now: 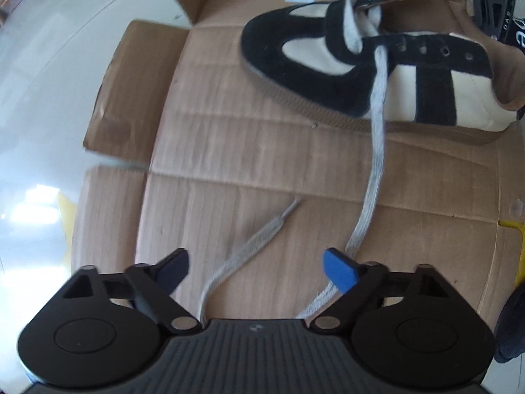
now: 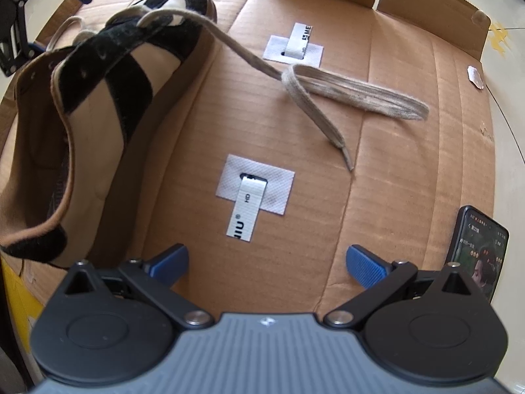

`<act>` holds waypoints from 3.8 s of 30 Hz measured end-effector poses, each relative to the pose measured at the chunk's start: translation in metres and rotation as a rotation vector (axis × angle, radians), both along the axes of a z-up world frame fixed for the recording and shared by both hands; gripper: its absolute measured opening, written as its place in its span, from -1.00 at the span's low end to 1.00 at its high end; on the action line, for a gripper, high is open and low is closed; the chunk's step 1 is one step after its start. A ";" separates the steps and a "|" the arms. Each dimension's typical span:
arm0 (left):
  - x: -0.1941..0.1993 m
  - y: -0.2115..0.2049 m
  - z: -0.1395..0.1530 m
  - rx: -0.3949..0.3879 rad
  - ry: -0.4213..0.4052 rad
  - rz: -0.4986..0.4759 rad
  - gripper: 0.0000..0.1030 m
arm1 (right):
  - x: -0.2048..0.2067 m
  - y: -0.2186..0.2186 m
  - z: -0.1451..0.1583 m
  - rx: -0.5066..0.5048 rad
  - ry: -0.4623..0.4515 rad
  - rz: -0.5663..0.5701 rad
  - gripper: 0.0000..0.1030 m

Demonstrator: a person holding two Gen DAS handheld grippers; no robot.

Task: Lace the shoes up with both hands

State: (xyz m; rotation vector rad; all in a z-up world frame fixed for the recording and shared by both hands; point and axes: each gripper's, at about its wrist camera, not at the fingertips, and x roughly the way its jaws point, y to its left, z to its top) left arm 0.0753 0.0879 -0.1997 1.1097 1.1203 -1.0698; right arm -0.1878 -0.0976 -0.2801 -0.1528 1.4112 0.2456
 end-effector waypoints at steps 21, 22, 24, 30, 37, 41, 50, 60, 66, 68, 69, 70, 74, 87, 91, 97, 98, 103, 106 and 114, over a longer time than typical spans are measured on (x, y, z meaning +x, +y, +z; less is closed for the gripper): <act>-0.006 -0.023 -0.003 0.084 0.083 -0.023 -1.00 | 0.016 -0.027 -0.003 0.007 -0.027 0.005 1.00; -0.008 -0.024 -0.003 0.074 0.087 0.007 -1.00 | 0.017 -0.028 -0.003 0.007 -0.028 0.005 1.00; -0.013 -0.025 -0.002 0.049 0.085 0.041 -1.00 | 0.019 -0.032 -0.003 0.007 -0.030 0.005 1.00; -0.032 -0.029 -0.001 0.045 0.033 0.007 -1.00 | 0.028 -0.042 -0.003 0.007 -0.033 0.004 1.00; -0.038 -0.033 -0.003 0.039 0.044 0.016 -0.97 | 0.040 -0.055 -0.004 0.006 -0.032 0.002 1.00; -0.038 -0.034 -0.005 0.019 0.061 0.047 -0.90 | 0.047 -0.063 -0.003 0.008 -0.039 0.004 1.00; -0.047 -0.039 -0.007 0.001 0.057 0.035 -0.87 | 0.070 -0.085 -0.001 0.008 -0.039 0.004 1.00; -0.058 -0.043 -0.009 0.030 0.034 0.006 -0.98 | 0.097 -0.111 0.000 0.008 -0.039 0.001 1.00; -0.072 -0.048 0.020 0.175 -0.024 -0.069 -0.98 | 0.121 -0.130 0.004 0.005 -0.043 -0.032 1.00; -0.068 -0.051 0.043 0.223 -0.043 -0.084 -0.98 | 0.129 -0.136 0.005 0.004 -0.043 -0.036 1.00; -0.062 -0.054 0.057 0.247 -0.054 -0.095 -0.98 | 0.132 -0.139 0.005 0.004 -0.042 -0.038 1.00; -0.050 -0.055 0.075 0.276 -0.071 -0.109 -0.98 | 0.137 -0.142 0.007 0.004 -0.041 -0.038 1.00; -0.034 -0.043 0.099 0.364 -0.132 -0.149 -0.98 | 0.156 -0.158 0.010 0.003 -0.040 -0.048 1.00; -0.093 -0.060 0.219 0.451 -0.213 -0.207 -0.98 | 0.107 -0.090 0.043 0.000 -0.041 -0.077 1.00; -0.092 -0.069 0.218 0.429 -0.210 -0.215 -0.98 | 0.109 -0.092 0.043 0.001 -0.042 -0.078 1.00; -0.091 -0.087 0.202 0.373 -0.181 -0.230 -0.98 | 0.110 -0.097 0.047 0.017 -0.067 -0.061 1.00; -0.093 -0.090 0.199 0.363 -0.176 -0.230 -0.98 | 0.110 -0.098 0.050 0.023 -0.082 -0.055 1.00; -0.090 -0.105 0.182 0.317 -0.153 -0.244 -0.98 | 0.111 -0.099 0.064 0.039 -0.149 -0.015 1.00; -0.092 -0.113 0.174 0.290 -0.143 -0.246 -0.98 | 0.118 -0.096 0.069 0.065 -0.172 -0.007 1.00; -0.093 -0.129 0.147 0.191 -0.101 -0.219 -0.98 | 0.115 -0.097 0.108 0.187 -0.252 0.000 0.99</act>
